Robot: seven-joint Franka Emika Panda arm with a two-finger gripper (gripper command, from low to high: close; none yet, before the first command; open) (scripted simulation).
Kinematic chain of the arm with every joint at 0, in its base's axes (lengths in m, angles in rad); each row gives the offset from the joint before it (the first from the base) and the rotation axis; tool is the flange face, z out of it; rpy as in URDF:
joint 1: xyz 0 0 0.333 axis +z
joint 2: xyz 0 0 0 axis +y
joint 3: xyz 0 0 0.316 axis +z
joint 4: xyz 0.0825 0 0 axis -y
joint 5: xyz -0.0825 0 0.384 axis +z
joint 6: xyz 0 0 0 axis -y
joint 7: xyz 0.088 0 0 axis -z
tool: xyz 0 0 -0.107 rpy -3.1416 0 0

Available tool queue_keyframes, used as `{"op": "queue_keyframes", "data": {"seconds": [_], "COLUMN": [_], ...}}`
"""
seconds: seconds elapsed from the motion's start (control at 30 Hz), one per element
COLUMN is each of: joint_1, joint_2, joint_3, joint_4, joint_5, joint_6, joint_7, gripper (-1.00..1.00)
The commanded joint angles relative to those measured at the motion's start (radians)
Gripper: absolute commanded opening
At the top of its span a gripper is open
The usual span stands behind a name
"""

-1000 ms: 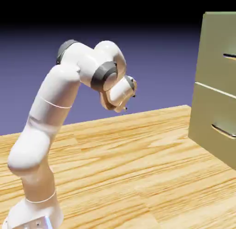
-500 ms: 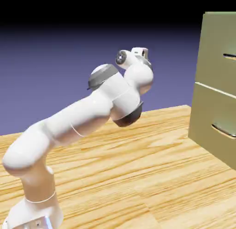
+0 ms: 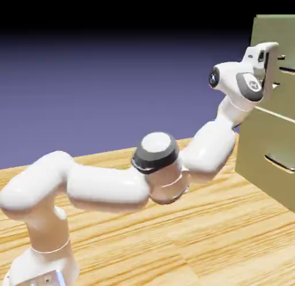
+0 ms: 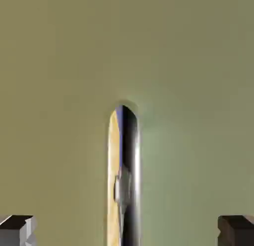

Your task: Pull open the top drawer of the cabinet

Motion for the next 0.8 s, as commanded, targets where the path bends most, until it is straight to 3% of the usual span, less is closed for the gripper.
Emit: {"op": "queue_keyframes", "data": {"seconds": [0.0, 0.4, 0.43, 0.77], "joint_1": [0.022, 0.277, 0.277, 0.098], "joint_2": [-0.001, -0.015, -0.015, 0.034], "joint_3": [0.007, 0.082, 0.082, 0.065], "joint_4": [0.036, 0.457, 0.457, 0.131], "joint_5": [0.003, 0.042, 0.042, -0.019], "joint_6": [0.013, 0.167, 0.167, 0.036], "joint_7": [-0.017, -0.21, -0.21, -0.09], "gripper": [0.0, 0.0, -1.0, -1.0]}}
